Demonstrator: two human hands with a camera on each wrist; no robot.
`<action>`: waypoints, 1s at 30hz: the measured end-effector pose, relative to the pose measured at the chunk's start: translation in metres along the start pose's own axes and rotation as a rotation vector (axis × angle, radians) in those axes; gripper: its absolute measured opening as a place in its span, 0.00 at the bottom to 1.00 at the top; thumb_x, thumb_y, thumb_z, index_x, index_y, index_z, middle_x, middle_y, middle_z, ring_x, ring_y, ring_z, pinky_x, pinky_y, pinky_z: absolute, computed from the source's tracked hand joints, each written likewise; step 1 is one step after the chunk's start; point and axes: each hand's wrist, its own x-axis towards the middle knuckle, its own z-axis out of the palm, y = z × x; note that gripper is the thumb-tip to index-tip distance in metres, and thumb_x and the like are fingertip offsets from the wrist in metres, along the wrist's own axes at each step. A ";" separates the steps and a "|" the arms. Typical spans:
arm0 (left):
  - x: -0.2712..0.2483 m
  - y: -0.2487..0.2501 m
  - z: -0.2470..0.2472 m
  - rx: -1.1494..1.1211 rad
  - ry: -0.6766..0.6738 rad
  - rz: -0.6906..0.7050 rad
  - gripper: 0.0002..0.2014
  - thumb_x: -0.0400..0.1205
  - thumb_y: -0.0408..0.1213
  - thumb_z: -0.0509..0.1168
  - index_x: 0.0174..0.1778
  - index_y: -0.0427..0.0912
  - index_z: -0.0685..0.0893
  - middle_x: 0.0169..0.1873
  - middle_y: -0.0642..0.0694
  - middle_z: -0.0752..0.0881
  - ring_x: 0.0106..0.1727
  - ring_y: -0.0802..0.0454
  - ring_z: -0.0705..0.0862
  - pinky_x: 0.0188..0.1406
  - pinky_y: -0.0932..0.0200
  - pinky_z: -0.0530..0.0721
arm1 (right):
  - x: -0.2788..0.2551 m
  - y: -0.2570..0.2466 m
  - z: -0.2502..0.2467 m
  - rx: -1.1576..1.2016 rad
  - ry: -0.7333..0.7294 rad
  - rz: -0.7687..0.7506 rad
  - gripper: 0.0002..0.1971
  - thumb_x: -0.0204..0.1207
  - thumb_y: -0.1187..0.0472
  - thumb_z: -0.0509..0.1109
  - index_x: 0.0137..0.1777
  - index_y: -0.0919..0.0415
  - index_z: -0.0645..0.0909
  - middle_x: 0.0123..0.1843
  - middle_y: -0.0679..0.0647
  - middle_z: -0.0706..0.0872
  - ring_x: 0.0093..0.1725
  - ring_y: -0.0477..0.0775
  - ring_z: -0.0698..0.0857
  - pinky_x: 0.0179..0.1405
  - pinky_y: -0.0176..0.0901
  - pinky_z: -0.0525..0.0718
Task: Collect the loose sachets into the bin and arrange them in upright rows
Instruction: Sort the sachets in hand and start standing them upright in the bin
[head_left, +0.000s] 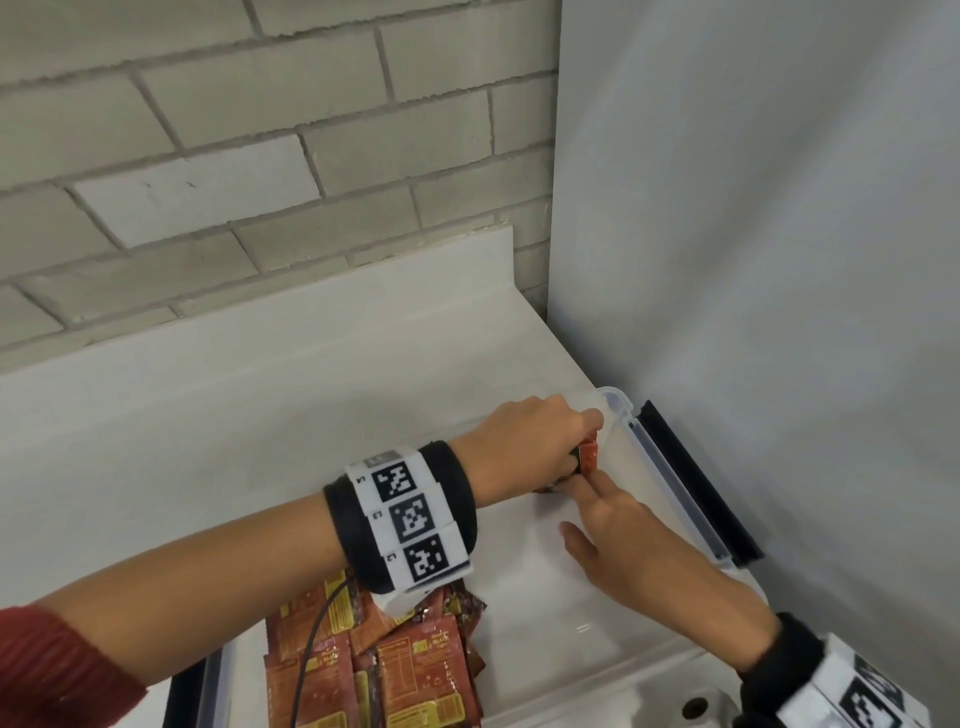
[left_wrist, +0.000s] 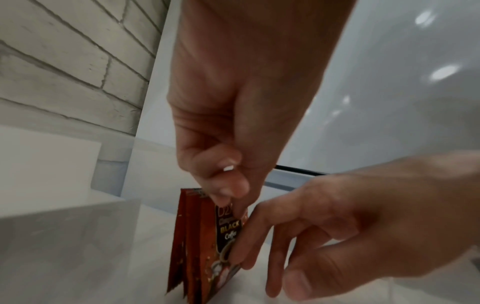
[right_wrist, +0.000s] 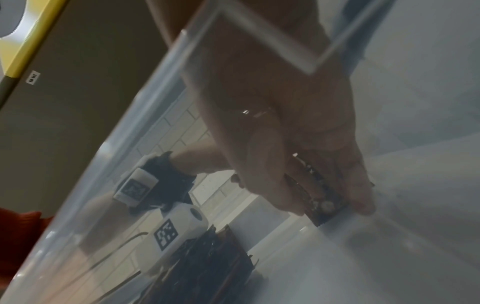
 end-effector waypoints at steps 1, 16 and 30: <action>-0.001 0.000 0.000 0.007 -0.005 0.001 0.13 0.83 0.34 0.61 0.64 0.43 0.76 0.40 0.44 0.77 0.42 0.41 0.82 0.38 0.48 0.82 | 0.000 0.000 0.000 0.000 0.000 -0.001 0.23 0.86 0.56 0.56 0.80 0.54 0.60 0.78 0.53 0.62 0.65 0.55 0.78 0.63 0.39 0.76; -0.005 0.004 -0.013 0.044 -0.069 0.044 0.20 0.85 0.36 0.59 0.74 0.48 0.68 0.39 0.46 0.73 0.37 0.46 0.79 0.32 0.54 0.76 | 0.001 0.001 0.002 0.003 0.018 0.012 0.21 0.86 0.56 0.57 0.78 0.55 0.62 0.75 0.53 0.67 0.63 0.56 0.79 0.61 0.42 0.78; -0.044 -0.005 0.021 -1.235 -0.233 -0.426 0.22 0.78 0.16 0.52 0.60 0.42 0.80 0.58 0.46 0.82 0.59 0.58 0.79 0.50 0.74 0.76 | 0.004 0.002 0.003 0.030 0.132 -0.009 0.18 0.85 0.58 0.58 0.74 0.57 0.65 0.71 0.52 0.70 0.63 0.52 0.77 0.60 0.38 0.77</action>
